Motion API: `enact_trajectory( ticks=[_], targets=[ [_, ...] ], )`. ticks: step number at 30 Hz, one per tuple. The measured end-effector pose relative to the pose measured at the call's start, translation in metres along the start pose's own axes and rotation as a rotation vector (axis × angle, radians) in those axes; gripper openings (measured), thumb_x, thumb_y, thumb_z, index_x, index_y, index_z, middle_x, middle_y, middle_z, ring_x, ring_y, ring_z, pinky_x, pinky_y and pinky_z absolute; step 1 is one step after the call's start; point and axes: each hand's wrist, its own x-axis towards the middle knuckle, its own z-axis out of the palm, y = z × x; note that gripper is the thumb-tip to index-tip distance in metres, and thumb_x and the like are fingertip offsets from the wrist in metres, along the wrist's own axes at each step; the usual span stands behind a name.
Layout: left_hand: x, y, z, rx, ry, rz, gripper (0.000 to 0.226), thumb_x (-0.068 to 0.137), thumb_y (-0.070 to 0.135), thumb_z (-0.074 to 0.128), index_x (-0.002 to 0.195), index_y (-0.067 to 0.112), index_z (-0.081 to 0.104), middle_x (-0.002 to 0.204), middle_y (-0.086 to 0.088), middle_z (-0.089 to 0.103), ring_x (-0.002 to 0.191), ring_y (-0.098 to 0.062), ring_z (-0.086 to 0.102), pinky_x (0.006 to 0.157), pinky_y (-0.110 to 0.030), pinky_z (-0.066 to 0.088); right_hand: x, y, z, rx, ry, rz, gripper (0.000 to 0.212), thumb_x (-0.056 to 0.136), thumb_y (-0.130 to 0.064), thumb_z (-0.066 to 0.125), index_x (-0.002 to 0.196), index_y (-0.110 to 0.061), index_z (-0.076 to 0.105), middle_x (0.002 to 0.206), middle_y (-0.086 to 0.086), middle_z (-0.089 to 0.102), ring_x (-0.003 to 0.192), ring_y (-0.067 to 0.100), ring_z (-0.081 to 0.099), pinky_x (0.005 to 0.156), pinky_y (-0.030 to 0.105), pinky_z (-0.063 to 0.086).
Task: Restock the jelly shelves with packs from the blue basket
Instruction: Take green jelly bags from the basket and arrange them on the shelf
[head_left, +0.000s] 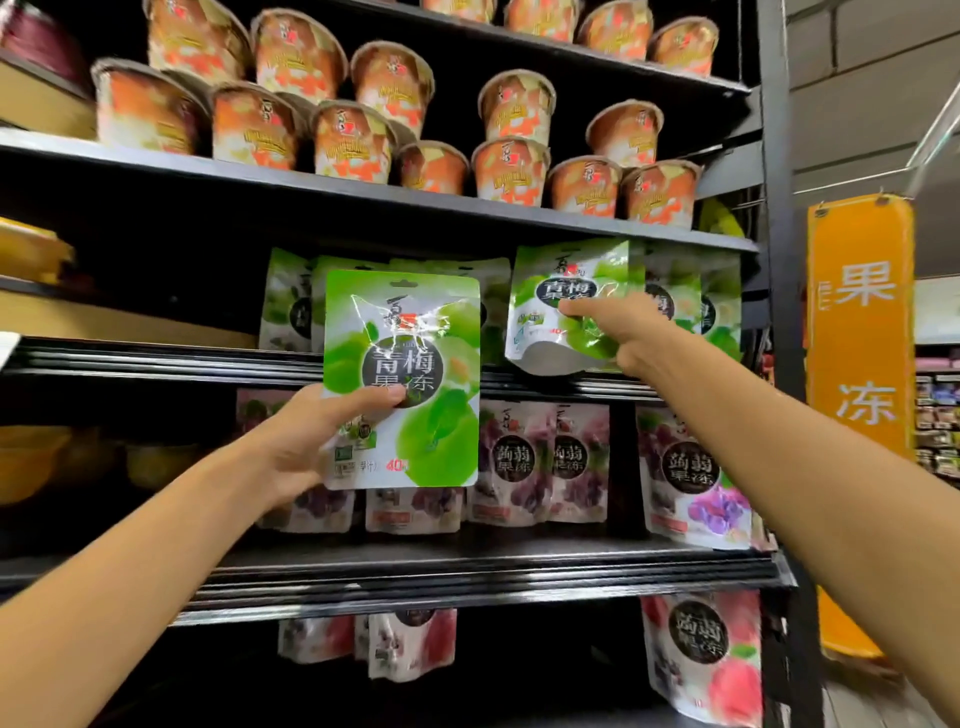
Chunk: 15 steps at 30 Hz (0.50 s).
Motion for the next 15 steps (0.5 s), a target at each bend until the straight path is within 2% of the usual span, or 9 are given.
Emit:
enact_trajectory(
  ticks=[2, 4, 5, 7, 10, 13, 15],
  targets=[
    [-0.001, -0.001, 0.000, 0.014, -0.007, -0.001, 0.083, 0.034, 0.047, 0.096, 0.108, 0.016, 0.074, 0.112, -0.010, 0.074, 0.114, -0.031, 0.065, 0.102, -0.051, 0.047, 0.010, 0.002, 0.007, -0.015, 0.001, 0.007, 0.059, 0.076, -0.013, 0.084, 0.123, 0.004, 0.051, 0.097, 0.011, 0.065, 0.066, 0.016, 0.062, 0.037, 0.020, 0.049],
    [-0.001, -0.001, 0.000, 0.022, -0.010, 0.001, 0.086, 0.033, 0.048, 0.096, 0.110, 0.017, 0.074, 0.112, -0.009, 0.074, 0.115, -0.031, 0.064, 0.102, -0.051, 0.048, 0.019, 0.003, 0.014, -0.003, 0.003, -0.011, 0.059, 0.076, -0.015, 0.084, 0.120, 0.005, 0.052, 0.108, 0.015, 0.067, 0.078, 0.022, 0.066, 0.062, 0.032, 0.061],
    [0.000, -0.001, 0.001, 0.020, -0.007, 0.004, 0.084, 0.033, 0.047, 0.096, 0.109, 0.018, 0.074, 0.112, -0.009, 0.074, 0.115, -0.031, 0.064, 0.101, -0.050, 0.048, 0.022, 0.005, 0.017, -0.007, 0.013, -0.035, 0.058, 0.076, -0.017, 0.085, 0.118, 0.005, 0.052, 0.105, 0.015, 0.067, 0.083, 0.024, 0.066, 0.075, 0.038, 0.061],
    [0.000, -0.001, 0.002, 0.023, 0.008, 0.007, 0.079, 0.037, 0.045, 0.094, 0.109, 0.019, 0.074, 0.111, -0.008, 0.074, 0.116, -0.030, 0.063, 0.104, -0.051, 0.045, 0.026, 0.012, 0.023, -0.048, 0.020, -0.080, 0.068, 0.077, -0.021, 0.084, 0.128, 0.005, 0.047, 0.101, 0.010, 0.063, 0.090, 0.025, 0.065, 0.084, 0.042, 0.058],
    [-0.001, -0.003, 0.004, 0.012, 0.018, -0.005, 0.070, 0.047, 0.043, 0.089, 0.111, 0.018, 0.073, 0.113, -0.008, 0.073, 0.119, -0.032, 0.060, 0.107, -0.053, 0.042, 0.028, 0.029, 0.027, -0.173, 0.027, -0.150, 0.077, 0.079, -0.029, 0.082, 0.139, -0.003, 0.040, 0.123, 0.010, 0.057, 0.096, 0.021, 0.059, 0.080, 0.034, 0.054],
    [-0.002, -0.006, 0.004, 0.014, 0.019, -0.016, 0.074, 0.039, 0.045, 0.094, 0.105, 0.016, 0.076, 0.113, -0.011, 0.073, 0.118, -0.035, 0.061, 0.102, -0.054, 0.047, 0.032, 0.039, 0.024, -0.284, 0.027, -0.208, 0.088, 0.078, -0.041, 0.080, 0.146, -0.007, 0.037, 0.146, 0.011, 0.047, 0.127, 0.029, 0.049, 0.106, 0.042, 0.043],
    [-0.002, -0.007, 0.004, 0.023, 0.018, -0.013, 0.079, 0.030, 0.048, 0.096, 0.101, 0.018, 0.077, 0.112, -0.011, 0.074, 0.115, -0.034, 0.063, 0.101, -0.054, 0.048, 0.034, 0.041, 0.018, -0.299, -0.010, -0.219, 0.094, 0.075, -0.045, 0.082, 0.148, -0.008, 0.034, 0.148, 0.011, 0.045, 0.132, 0.029, 0.046, 0.109, 0.043, 0.040]
  ],
)
